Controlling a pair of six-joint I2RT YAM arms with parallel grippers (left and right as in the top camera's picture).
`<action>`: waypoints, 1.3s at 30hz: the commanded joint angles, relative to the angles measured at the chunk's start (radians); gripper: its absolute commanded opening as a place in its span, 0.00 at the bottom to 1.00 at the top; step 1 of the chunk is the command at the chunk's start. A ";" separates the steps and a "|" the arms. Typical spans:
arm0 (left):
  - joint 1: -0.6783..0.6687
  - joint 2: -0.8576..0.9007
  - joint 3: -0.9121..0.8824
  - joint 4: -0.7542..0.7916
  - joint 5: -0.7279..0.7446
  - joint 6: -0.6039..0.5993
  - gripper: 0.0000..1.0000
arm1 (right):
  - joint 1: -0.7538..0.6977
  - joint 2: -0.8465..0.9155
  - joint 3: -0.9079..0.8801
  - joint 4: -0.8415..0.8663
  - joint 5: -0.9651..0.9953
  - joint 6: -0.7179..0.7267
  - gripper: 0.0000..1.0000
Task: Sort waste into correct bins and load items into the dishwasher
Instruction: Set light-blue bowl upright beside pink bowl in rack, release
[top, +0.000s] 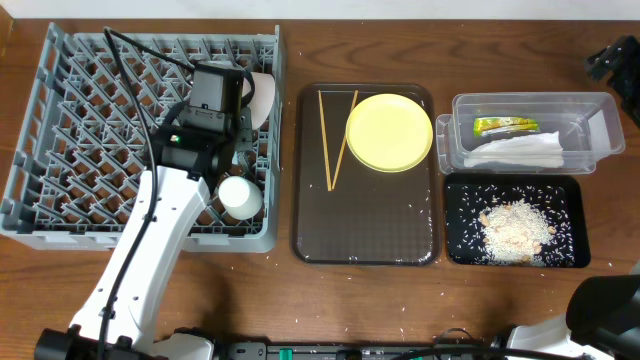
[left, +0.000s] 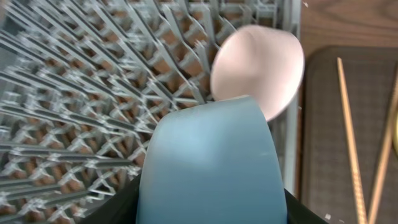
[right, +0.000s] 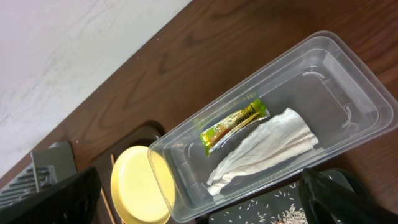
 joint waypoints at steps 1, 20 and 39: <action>0.001 0.008 0.021 0.006 -0.150 0.106 0.41 | 0.006 -0.011 0.011 -0.002 0.003 -0.016 0.99; -0.007 0.280 0.021 0.315 -0.481 0.359 0.41 | 0.006 -0.011 0.011 -0.002 0.003 -0.016 0.99; -0.011 0.284 0.018 0.332 -0.281 0.355 0.38 | 0.006 -0.011 0.011 -0.002 0.003 -0.016 0.99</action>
